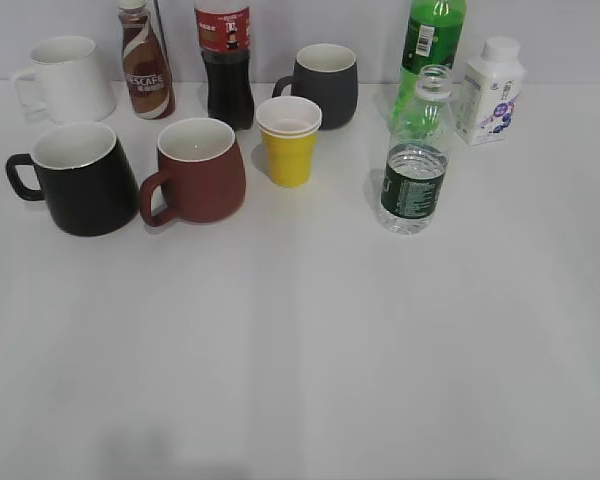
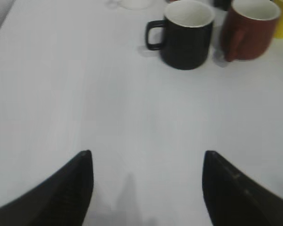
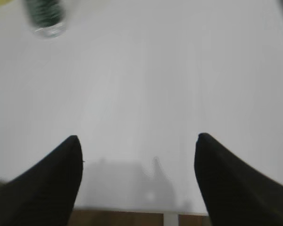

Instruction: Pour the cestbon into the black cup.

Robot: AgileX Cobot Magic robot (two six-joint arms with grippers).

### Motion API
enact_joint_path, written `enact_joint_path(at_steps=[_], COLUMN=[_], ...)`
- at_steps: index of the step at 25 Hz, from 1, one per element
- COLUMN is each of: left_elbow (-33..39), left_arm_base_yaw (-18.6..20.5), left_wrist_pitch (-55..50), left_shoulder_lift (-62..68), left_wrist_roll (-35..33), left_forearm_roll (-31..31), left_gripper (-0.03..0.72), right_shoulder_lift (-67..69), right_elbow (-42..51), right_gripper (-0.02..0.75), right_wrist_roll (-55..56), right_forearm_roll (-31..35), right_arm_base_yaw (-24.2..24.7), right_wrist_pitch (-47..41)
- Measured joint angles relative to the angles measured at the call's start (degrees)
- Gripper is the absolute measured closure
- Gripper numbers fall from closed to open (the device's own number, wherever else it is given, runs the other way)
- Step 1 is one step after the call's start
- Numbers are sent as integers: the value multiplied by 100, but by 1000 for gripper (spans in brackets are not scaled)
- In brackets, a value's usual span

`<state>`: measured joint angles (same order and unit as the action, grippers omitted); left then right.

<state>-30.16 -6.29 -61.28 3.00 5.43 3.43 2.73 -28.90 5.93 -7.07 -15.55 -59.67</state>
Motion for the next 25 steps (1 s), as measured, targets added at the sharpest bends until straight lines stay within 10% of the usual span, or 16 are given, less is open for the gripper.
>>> enact_joint_path(at_steps=[5, 25], left_elbow=[6, 12], left_arm_base_yaw=[504, 494], left_wrist_pitch=[21, 26], left_shoulder_lift=[-334, -338], left_wrist_roll=[0, 0], left_forearm_roll=[-1, -1], left_gripper=[181, 243], right_shoulder_lift=[-320, -320], right_elbow=[0, 0], right_gripper=[183, 183], right_wrist_roll=[-5, -12], right_forearm_roll=[-35, -39], right_arm_base_yaw=[1119, 1158], right_wrist_pitch=[20, 20])
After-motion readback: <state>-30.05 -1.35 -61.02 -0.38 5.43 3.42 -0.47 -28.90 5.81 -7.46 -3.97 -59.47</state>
